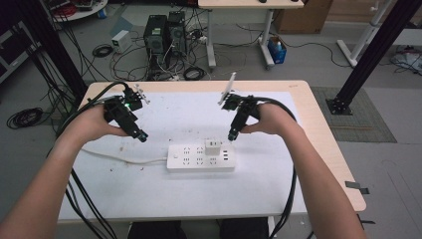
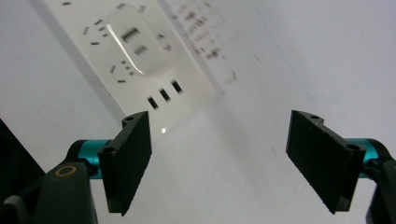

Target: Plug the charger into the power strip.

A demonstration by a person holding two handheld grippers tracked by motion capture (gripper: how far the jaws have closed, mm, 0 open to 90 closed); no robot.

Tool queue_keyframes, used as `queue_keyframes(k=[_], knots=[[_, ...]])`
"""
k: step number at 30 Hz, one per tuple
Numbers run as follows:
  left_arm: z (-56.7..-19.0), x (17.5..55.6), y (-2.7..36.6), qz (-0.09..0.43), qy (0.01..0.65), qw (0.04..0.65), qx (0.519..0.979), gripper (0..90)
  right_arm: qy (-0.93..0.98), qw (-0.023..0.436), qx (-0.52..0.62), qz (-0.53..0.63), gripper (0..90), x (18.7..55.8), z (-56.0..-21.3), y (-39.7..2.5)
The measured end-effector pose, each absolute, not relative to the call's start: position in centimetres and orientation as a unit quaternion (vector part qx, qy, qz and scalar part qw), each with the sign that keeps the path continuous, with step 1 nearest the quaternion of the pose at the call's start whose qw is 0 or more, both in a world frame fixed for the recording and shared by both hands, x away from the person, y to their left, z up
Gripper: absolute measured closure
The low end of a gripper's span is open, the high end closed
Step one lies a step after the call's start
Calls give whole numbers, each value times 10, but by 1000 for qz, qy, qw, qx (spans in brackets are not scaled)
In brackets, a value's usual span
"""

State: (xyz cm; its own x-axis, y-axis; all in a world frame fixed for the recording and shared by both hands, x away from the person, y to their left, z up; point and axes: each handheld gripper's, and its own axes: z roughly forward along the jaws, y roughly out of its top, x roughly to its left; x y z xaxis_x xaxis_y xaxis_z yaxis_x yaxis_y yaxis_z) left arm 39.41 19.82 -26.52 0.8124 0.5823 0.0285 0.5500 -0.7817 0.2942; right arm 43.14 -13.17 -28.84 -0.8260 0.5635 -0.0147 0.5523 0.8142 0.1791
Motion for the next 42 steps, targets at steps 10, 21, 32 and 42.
queue_keyframes(k=[10,21,32,42], knots=[[-269,405,184,59,287,130,947,199,858,88,498,86,216,425,-277,-206],[-262,406,180,69,286,132,947,199,844,92,517,107,216,418,-275,-231],[-262,406,177,74,286,134,946,198,849,98,508,106,216,420,-277,-231],[-262,407,176,73,283,136,947,198,851,100,506,102,216,420,-278,-232]])
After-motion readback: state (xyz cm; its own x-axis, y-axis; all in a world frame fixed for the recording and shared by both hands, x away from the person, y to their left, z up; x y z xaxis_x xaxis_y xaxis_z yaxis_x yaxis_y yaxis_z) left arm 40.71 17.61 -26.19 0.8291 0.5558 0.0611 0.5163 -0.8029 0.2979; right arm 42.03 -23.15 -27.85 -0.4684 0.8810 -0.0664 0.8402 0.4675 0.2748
